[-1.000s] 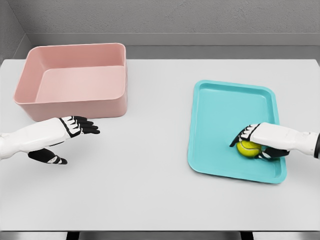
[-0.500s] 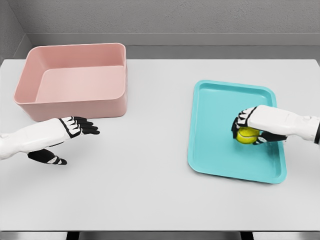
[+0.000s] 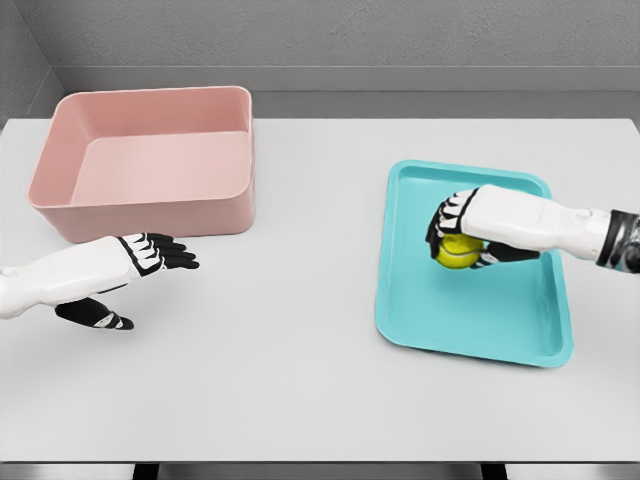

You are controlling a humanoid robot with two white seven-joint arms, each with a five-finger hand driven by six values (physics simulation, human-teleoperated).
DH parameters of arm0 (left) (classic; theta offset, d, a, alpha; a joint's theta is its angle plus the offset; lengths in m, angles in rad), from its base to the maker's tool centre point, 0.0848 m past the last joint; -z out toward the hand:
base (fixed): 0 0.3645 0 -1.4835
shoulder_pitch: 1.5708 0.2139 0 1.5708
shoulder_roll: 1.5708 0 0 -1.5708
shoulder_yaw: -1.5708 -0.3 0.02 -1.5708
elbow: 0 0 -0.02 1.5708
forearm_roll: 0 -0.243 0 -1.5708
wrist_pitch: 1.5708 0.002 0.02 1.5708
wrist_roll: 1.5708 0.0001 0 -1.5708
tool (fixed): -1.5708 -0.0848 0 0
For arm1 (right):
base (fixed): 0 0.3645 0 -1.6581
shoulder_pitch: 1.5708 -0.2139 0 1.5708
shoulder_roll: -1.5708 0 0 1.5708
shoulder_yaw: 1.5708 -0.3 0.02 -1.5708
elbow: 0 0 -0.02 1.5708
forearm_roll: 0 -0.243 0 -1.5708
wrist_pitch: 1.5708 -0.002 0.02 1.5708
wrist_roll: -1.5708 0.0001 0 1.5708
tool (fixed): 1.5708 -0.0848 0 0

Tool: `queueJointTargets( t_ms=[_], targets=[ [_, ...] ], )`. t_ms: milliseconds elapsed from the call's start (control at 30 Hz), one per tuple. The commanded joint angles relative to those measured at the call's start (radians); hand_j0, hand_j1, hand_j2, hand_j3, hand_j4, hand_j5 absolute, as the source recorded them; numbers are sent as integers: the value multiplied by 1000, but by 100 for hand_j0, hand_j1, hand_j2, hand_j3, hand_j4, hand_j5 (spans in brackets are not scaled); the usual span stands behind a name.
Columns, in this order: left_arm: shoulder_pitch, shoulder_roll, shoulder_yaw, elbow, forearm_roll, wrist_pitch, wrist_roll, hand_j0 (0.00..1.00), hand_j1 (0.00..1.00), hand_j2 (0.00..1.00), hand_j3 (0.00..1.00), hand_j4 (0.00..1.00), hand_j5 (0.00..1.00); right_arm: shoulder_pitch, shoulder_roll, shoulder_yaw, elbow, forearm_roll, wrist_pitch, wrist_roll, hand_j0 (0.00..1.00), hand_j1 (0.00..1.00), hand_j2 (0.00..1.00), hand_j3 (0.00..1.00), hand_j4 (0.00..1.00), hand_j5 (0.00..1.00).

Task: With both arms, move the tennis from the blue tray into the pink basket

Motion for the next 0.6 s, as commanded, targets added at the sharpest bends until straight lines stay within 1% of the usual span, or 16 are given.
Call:
queueJointTargets(
  t_ms=[0, 100, 333, 500, 567],
  targets=[
    [0, 1, 1, -1, 7, 1, 0, 100, 100, 100, 100, 100, 100, -2, 9, 0, -6, -7, 2, 0, 46, 46, 46, 46, 46, 46],
    [0, 1, 1, 1, 7, 1, 0, 100, 100, 100, 100, 100, 100, -8, 14, 0, -9, -7, 2, 0, 46, 46, 46, 46, 46, 46],
    [8, 4, 1, 1, 8, 1, 0, 100, 100, 100, 100, 100, 100, -26, 54, 4, -10, -6, 2, 1, 46, 46, 46, 46, 46, 46],
    [8, 40, 1, -1, 10, 1, 0, 100, 100, 100, 100, 100, 100, -37, 64, 6, -9, -7, 2, 3, 46, 46, 46, 46, 46, 46],
    [12, 56, -10, 1, 37, 1, 0, 100, 100, 100, 100, 100, 100, -43, 80, 7, -9, -6, 2, 3, 46, 46, 46, 46, 46, 46]
  ],
)
